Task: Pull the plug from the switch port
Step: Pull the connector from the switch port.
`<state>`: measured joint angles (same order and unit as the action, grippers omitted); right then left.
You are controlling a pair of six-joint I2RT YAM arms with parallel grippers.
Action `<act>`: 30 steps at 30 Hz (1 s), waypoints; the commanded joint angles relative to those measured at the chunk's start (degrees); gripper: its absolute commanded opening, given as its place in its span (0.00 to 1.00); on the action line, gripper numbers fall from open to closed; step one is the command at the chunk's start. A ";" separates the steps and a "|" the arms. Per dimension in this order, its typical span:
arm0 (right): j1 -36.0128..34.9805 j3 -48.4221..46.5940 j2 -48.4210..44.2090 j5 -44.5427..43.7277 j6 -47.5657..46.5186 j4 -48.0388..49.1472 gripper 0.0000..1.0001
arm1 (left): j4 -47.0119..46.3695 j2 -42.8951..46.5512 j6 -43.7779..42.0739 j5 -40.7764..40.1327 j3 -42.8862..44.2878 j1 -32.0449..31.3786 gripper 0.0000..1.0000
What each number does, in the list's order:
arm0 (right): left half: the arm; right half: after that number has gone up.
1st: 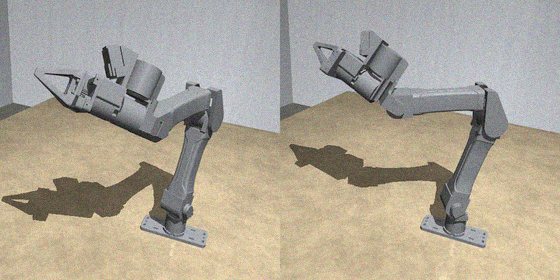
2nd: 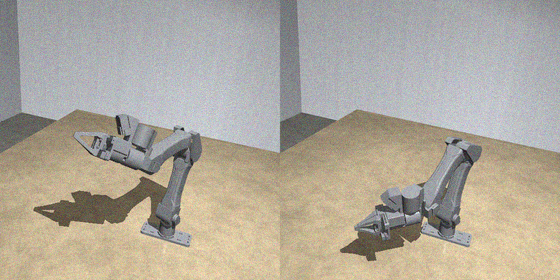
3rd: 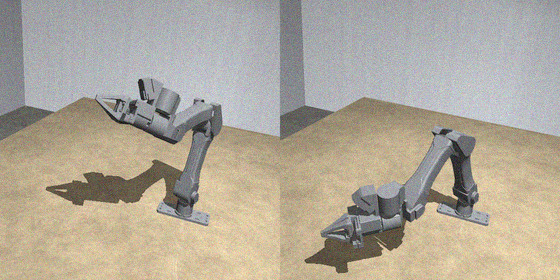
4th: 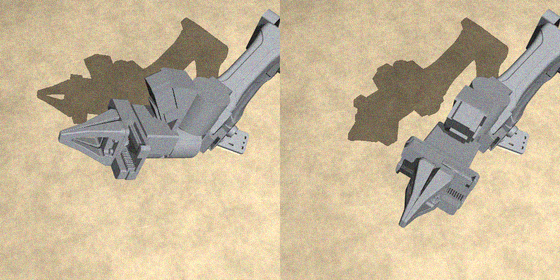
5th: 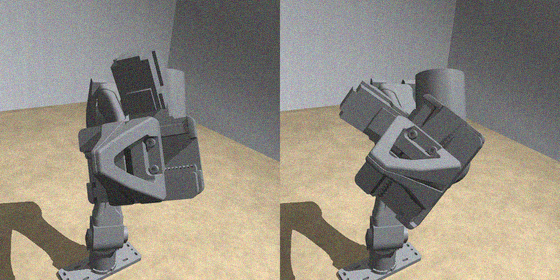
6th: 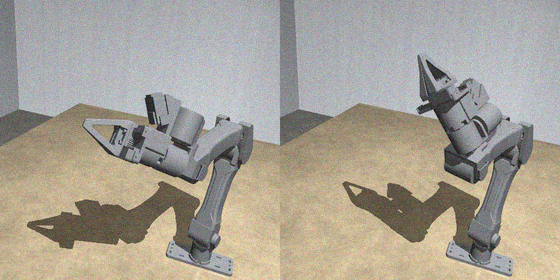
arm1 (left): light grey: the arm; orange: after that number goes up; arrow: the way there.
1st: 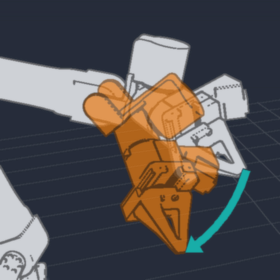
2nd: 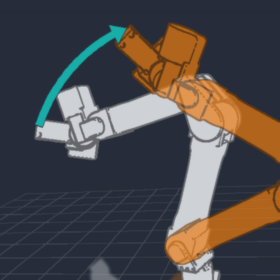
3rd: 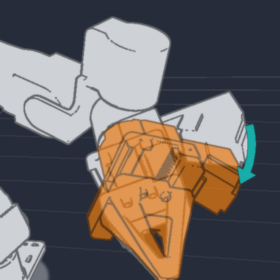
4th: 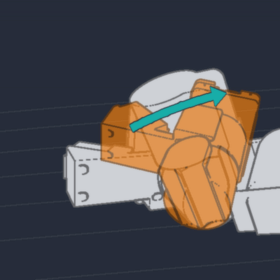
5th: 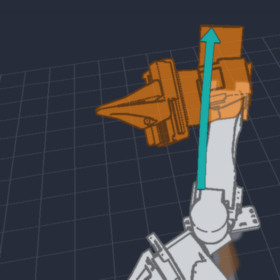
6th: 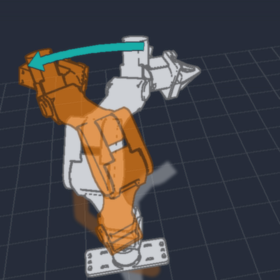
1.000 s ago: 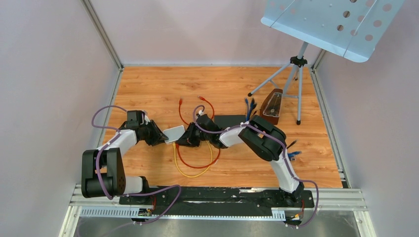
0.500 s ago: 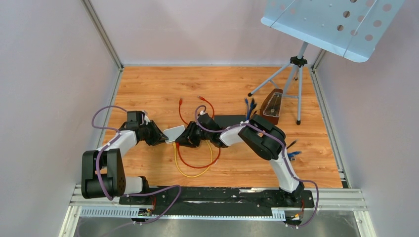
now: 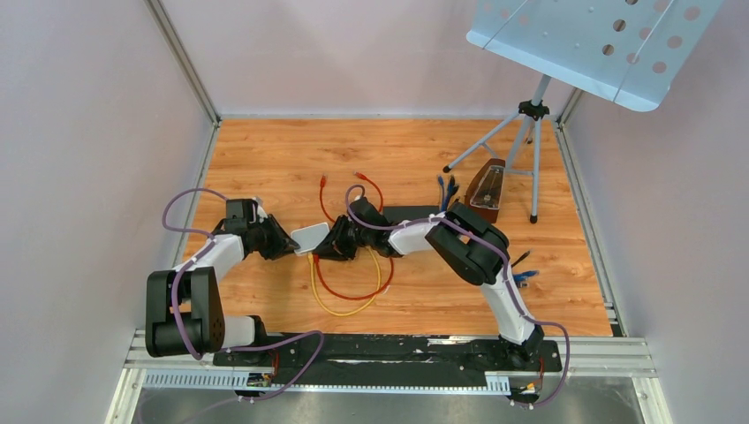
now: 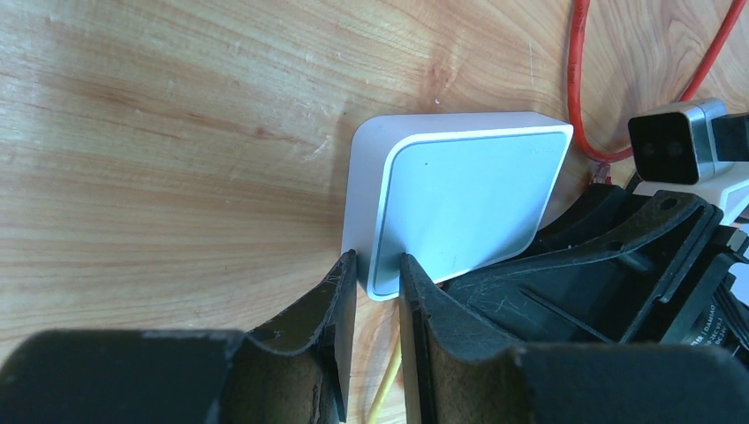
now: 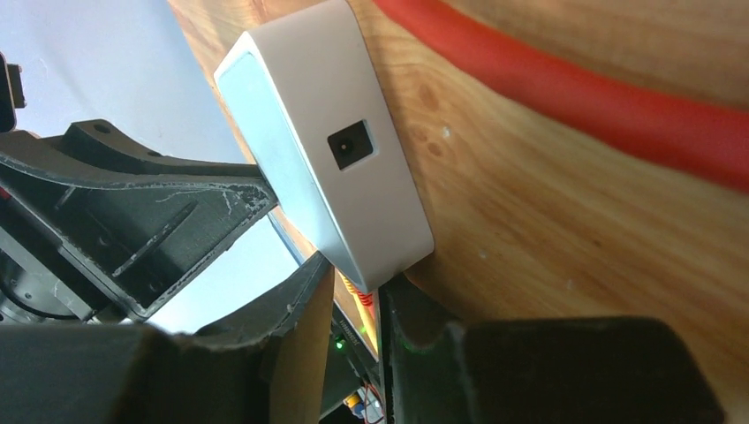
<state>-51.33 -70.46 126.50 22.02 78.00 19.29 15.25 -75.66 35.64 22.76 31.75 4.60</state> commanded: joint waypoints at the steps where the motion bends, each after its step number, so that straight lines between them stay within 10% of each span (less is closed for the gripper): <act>1: -0.37 -2.57 2.71 -4.20 -2.26 -8.90 0.29 | 0.86 0.56 -0.34 2.86 -1.27 -0.56 0.30; 10: -0.48 -3.00 3.46 -2.57 -4.43 -7.47 0.00 | -0.18 0.06 -0.20 3.41 -1.52 -0.56 0.30; 30: -2.38 -2.62 0.38 4.26 -15.32 -3.19 0.00 | -0.51 0.24 0.41 2.95 -1.04 -0.56 0.29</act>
<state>-51.07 -72.82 126.61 24.14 65.95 17.30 14.06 -75.61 35.70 22.83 31.35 4.91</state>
